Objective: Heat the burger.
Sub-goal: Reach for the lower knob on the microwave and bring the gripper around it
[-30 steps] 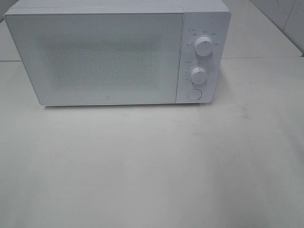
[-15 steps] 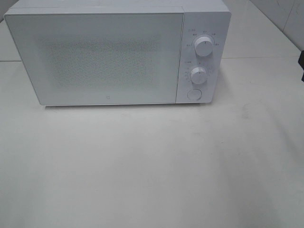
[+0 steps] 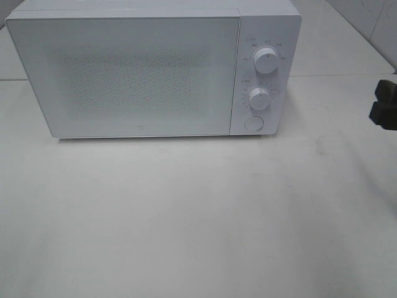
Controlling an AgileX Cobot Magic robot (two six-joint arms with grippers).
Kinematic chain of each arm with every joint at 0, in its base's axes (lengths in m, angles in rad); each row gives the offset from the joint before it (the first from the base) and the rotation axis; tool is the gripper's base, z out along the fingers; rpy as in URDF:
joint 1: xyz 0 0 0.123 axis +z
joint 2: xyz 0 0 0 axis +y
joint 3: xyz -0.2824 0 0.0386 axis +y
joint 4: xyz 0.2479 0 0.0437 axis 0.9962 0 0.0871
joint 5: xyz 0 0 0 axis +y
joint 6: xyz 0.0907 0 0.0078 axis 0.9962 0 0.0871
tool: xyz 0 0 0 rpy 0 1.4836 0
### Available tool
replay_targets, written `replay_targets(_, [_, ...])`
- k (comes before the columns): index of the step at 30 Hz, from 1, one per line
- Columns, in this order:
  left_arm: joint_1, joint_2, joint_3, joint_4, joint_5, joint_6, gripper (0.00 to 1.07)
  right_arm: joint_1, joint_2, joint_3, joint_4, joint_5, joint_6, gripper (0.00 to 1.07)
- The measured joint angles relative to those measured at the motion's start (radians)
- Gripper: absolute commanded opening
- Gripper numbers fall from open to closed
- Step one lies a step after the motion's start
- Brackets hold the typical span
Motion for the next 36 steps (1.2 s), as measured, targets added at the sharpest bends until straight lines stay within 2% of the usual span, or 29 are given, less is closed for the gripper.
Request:
replay_targets(2, [0.000,0.000,0.000,0.000,0.000,0.000,1.00,0.033,0.018,0.000,0.031,-0.021,-0.022,0.75])
replay_targets(3, [0.000,0.000,0.000,0.000,0.000,0.000,1.00,0.089,0.051,-0.001,0.090,-0.057,-0.051,0.75])
replay_targets(5, [0.000,0.000,0.000,0.000,0.000,0.000,1.00,0.120,0.068,-0.001,0.122,-0.074,-0.064,0.75])
replay_targets(7, [0.000,0.000,0.000,0.000,0.000,0.000,1.00,0.201,0.113,-0.001,0.203,-0.134,-0.088,0.75])
replay_targets(8, [0.000,0.000,0.000,0.000,0.000,0.000,1.00,0.201,0.113,-0.001,0.203,-0.134,-0.088,0.75])
replay_targets(10, [0.000,0.000,0.000,0.000,0.000,0.000,1.00,0.307,0.170,-0.002,0.271,-0.226,-0.105,0.75])
replay_targets(12, [0.000,0.000,0.000,0.000,0.000,0.000,1.00,0.326,0.182,-0.002,0.281,-0.254,-0.113,0.75])
replay_targets(13, [0.000,0.000,0.000,0.000,0.000,0.000,1.00,0.374,0.209,-0.003,0.301,-0.309,-0.120,0.75])
replay_targets(14, [0.000,0.000,0.000,0.000,0.000,0.000,1.00,0.374,0.209,-0.003,0.301,-0.309,-0.120,0.75])
replay_targets(16, [0.000,0.000,0.000,0.000,0.000,0.000,1.00,0.442,0.252,-0.003,0.344,-0.341,-0.120,0.75])
replay_targets(19, [0.000,0.000,0.000,0.000,0.000,0.000,1.00,0.467,0.266,-0.003,0.367,-0.344,-0.120,0.75])
replay_targets(21, [0.000,0.000,0.000,0.000,0.000,0.000,1.00,0.558,0.321,-0.024,0.485,-0.344,-0.126,0.75])
replay_targets(26, [0.000,0.000,0.000,0.000,0.000,0.000,1.00,0.628,0.385,-0.080,0.583,-0.346,-0.165,0.75])
replay_targets(36, [0.000,0.000,0.000,0.000,0.000,0.000,1.00,0.665,0.447,-0.158,0.598,-0.347,-0.198,0.75])
